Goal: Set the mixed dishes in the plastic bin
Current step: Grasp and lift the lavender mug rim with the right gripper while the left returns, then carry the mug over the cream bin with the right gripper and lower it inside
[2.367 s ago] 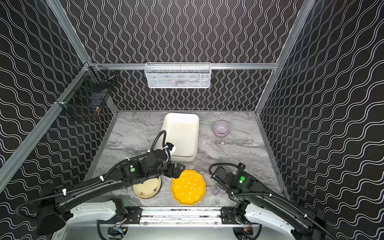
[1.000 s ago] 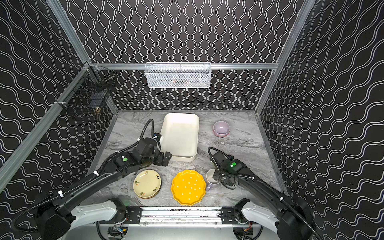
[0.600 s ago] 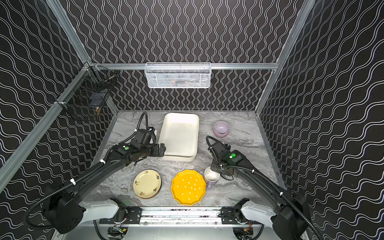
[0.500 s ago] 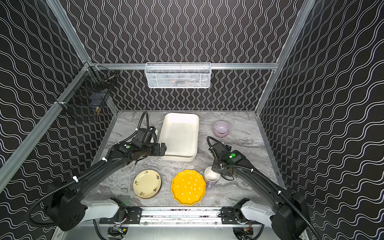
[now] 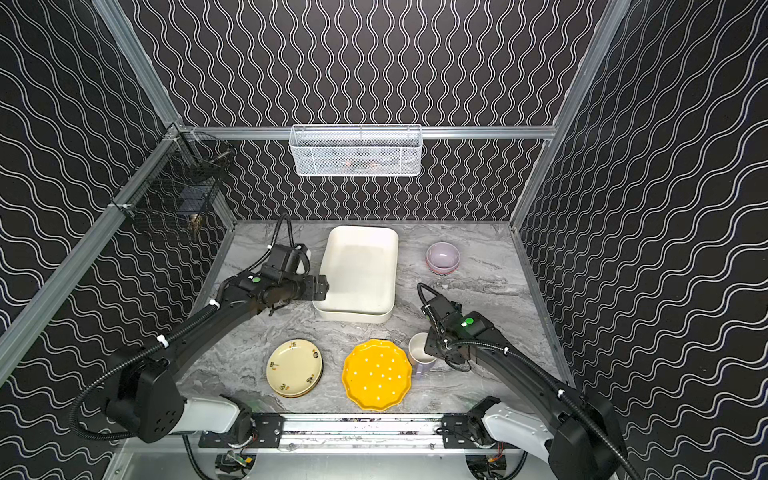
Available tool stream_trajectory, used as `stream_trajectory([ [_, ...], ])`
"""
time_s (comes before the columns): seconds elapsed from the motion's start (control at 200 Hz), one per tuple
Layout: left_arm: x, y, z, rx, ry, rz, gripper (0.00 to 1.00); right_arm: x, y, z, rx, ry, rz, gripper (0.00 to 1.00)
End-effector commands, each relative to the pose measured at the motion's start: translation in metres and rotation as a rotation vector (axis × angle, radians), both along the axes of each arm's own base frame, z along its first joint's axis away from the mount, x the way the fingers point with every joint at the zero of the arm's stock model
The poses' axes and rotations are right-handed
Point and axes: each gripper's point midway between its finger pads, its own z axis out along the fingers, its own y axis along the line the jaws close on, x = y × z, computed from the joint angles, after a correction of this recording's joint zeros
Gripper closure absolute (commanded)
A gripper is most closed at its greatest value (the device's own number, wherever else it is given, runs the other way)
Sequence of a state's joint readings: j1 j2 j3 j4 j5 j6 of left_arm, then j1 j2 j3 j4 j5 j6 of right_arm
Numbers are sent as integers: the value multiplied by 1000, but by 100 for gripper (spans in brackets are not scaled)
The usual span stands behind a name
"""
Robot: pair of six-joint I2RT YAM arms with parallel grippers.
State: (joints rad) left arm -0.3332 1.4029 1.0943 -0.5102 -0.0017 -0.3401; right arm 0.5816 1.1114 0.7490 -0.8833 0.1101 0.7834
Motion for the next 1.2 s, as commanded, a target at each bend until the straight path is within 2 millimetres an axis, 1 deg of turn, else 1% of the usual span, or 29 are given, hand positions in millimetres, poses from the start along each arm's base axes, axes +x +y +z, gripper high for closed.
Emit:
stream_trajectory([
  [0.0,3,0,1,-17,-1,-23,1,2,10,-8,47,6,12,55],
  [0.075,5,-1,-8,-40,5,-30,1,2,12,-14,48,20,19,61],
  [0.14,9,6,-20,-48,25,-6,1,2,12,-19,33,36,26,68],
  [0.205,12,14,-27,-83,57,9,1,3,11,-22,21,51,35,76],
  [0.305,18,23,-28,-112,62,37,1,4,9,-24,3,61,46,87],
  [0.385,18,24,-28,-114,62,41,1,6,4,-22,-20,61,42,95],
  [0.47,17,23,-32,-116,70,39,1,8,2,-17,-30,47,46,100],
  [0.606,19,22,-38,-112,90,33,2,14,5,-3,-24,24,53,100],
  [0.771,26,26,-43,-80,109,43,1,30,10,26,-26,-29,73,100],
  [0.846,31,25,-44,-78,116,47,1,44,15,45,-24,-76,85,99],
  [0.861,32,24,-45,-81,118,47,1,46,15,46,-28,-78,89,99],
  [0.881,33,23,-44,-86,118,43,1,54,19,58,-22,-107,91,99],
  [0.946,38,20,-46,-99,126,39,1,69,25,75,-26,-142,106,98],
  [1.146,40,14,-61,-116,166,28,2,119,56,115,-4,-212,159,98],
  [1.196,39,13,-66,-124,177,25,3,133,65,125,8,-237,169,98],
])
